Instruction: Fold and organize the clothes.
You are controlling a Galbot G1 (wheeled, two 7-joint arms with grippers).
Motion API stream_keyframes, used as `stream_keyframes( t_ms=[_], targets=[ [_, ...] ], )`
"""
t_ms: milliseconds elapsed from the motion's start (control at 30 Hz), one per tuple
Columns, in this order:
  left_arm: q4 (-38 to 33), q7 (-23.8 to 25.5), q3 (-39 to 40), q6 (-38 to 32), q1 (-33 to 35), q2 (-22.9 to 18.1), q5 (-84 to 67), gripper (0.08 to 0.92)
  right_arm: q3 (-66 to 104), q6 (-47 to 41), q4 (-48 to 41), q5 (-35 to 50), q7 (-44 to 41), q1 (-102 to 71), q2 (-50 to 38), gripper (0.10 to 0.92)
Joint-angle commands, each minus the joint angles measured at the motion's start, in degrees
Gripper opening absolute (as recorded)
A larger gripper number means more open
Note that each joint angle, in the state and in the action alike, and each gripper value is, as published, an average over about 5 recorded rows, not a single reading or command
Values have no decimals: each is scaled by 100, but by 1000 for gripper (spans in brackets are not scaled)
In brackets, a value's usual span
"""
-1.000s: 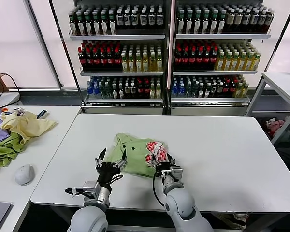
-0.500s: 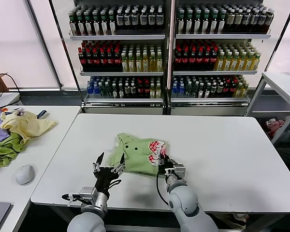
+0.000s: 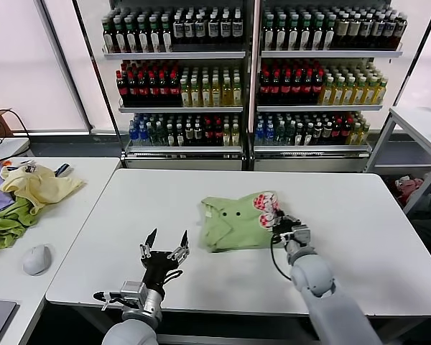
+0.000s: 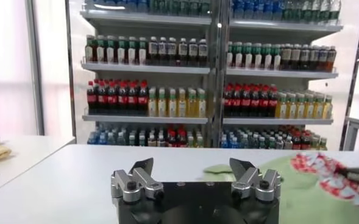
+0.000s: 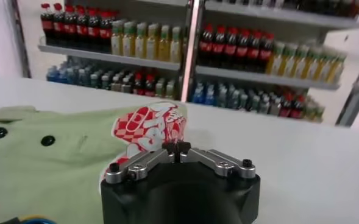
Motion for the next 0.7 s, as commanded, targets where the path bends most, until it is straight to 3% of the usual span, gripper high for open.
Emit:
stream_keyframes(
  t_ms=[33, 167, 467, 700],
  targets=[
    [3, 17, 36, 6, 13, -25, 66, 823, 584, 344, -131, -602, -876, -74, -789, 114],
    [-15, 34, 59, 1, 12, -30, 112, 823, 1006, 887, 469, -474, -635, -811, -549, 147],
    [-100, 85, 133, -22, 3, -41, 221, 823, 1939, 1554, 2228, -243, -356, -2468, -103, 394],
    [-176, 126, 178, -42, -10, -45, 274, 823, 2198, 1661, 3033, -146, -378, -3418, 80, 602]
  ],
)
